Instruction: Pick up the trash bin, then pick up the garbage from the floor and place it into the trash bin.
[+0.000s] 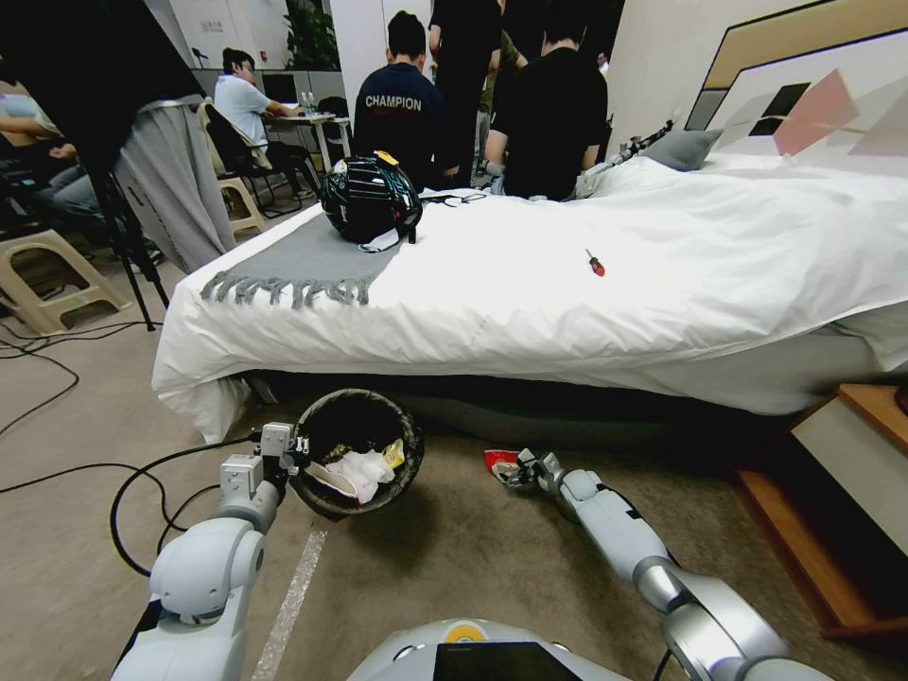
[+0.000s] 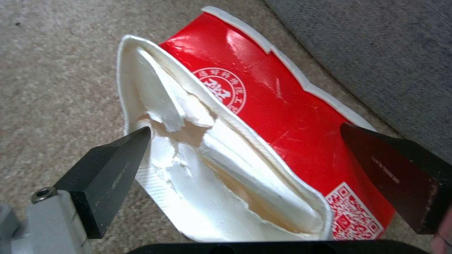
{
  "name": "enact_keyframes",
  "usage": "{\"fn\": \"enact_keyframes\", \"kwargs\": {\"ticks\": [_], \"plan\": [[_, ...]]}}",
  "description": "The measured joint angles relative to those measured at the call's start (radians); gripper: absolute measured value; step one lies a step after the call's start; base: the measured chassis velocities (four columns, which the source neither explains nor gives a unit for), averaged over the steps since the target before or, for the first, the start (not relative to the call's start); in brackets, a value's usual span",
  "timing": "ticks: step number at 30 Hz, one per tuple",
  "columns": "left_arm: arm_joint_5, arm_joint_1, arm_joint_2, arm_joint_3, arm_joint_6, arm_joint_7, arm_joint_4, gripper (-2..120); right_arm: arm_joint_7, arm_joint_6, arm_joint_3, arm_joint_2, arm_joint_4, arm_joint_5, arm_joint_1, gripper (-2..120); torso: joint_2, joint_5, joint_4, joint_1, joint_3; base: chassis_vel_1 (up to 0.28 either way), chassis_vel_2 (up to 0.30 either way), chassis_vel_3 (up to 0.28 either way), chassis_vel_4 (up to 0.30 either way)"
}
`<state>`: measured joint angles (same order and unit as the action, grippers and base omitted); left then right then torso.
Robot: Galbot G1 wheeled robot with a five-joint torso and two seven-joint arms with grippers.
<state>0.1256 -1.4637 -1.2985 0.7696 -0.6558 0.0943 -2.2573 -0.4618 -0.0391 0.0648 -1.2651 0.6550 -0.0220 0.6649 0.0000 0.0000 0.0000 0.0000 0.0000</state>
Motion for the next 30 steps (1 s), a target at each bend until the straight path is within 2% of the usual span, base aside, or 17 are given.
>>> {"fn": "enact_keyframes", "kwargs": {"ticks": [7,8,11,12,16,17,19,21,23,24,26,30], "plan": [[0.006,0.006,0.006,-0.003,0.002,0.001,0.012,4,0.003,0.003,0.005,0.002,0.006,-0.003,0.008,68,0.0,0.0,0.0,0.0,0.0,0.0,0.0,0.0,0.0],[0.006,0.006,0.006,-0.003,0.002,0.001,0.012,4,0.003,0.003,0.005,0.002,0.006,-0.003,0.008,68,0.0,0.0,0.0,0.0,0.0,0.0,0.0,0.0,0.0],[0.006,0.008,0.007,-0.004,0.004,0.001,0.017,4,0.013,0.003,0.008,0.002,0.011,-0.004,0.012,54,0.0,0.0,0.0001,0.0,0.0,0.0,0.0,0.0,0.0],[0.006,0.008,0.007,-0.004,0.004,0.001,0.017,4,0.013,0.003,0.008,0.002,0.011,-0.004,0.012,54,0.0,0.0,0.0001,0.0,0.0,0.0,0.0,0.0,0.0],[0.006,0.007,0.009,-0.004,0.005,0.002,0.018,4,0.026,0.003,0.014,0.001,0.015,-0.005,0.022,34,0.0,0.0,0.0,0.0,0.0,0.0,0.0,0.0,0.0],[0.006,0.007,0.009,-0.004,0.005,0.002,0.018,4,0.026,0.003,0.014,0.001,0.015,-0.005,0.022,34,0.0,0.0,0.0,0.0,0.0,0.0,0.0,0.0,0.0],[0.007,0.009,0.012,-0.004,0.006,0.002,0.021,4,0.036,0.004,0.016,0.001,0.017,-0.009,0.026,24,0.0,0.0,-0.0001,0.0,0.0,0.0,0.0,0.0,0.0],[0.007,0.01,0.012,-0.004,0.006,0.003,0.022,4,0.041,0.005,0.016,0.001,0.017,-0.012,0.027,21,0.0,0.0,0.0,0.0,0.0,0.0,0.0,0.0,0.0],[0.007,0.014,0.012,-0.007,0.006,0.003,0.026,4,0.052,0.011,0.016,0.001,0.018,-0.021,0.028,9,0.0,0.0001,0.0,0.0,0.0,0.0,0.0,0.0,0.0],[0.007,0.014,0.012,-0.007,0.006,0.003,0.026,4,0.052,0.011,0.016,0.001,0.018,-0.021,0.028,9,0.0,0.0001,0.0,0.0,0.0,0.0,0.0,0.0,0.0],[0.007,0.018,0.012,-0.008,0.006,0.003,0.03,4,0.056,0.013,0.016,0.002,0.018,-0.023,0.028,0,0.0,0.0001,0.0001,0.0,0.0,0.0,0.0,0.0,0.0],[0.007,0.019,0.009,-0.011,0.006,0.003,0.032,4,0.082,0.012,0.04,0.004,0.038,-0.024,0.042,0,0.0,0.0002,0.0001,0.0,0.0,0.0,0.0,0.0,0.0]]}}
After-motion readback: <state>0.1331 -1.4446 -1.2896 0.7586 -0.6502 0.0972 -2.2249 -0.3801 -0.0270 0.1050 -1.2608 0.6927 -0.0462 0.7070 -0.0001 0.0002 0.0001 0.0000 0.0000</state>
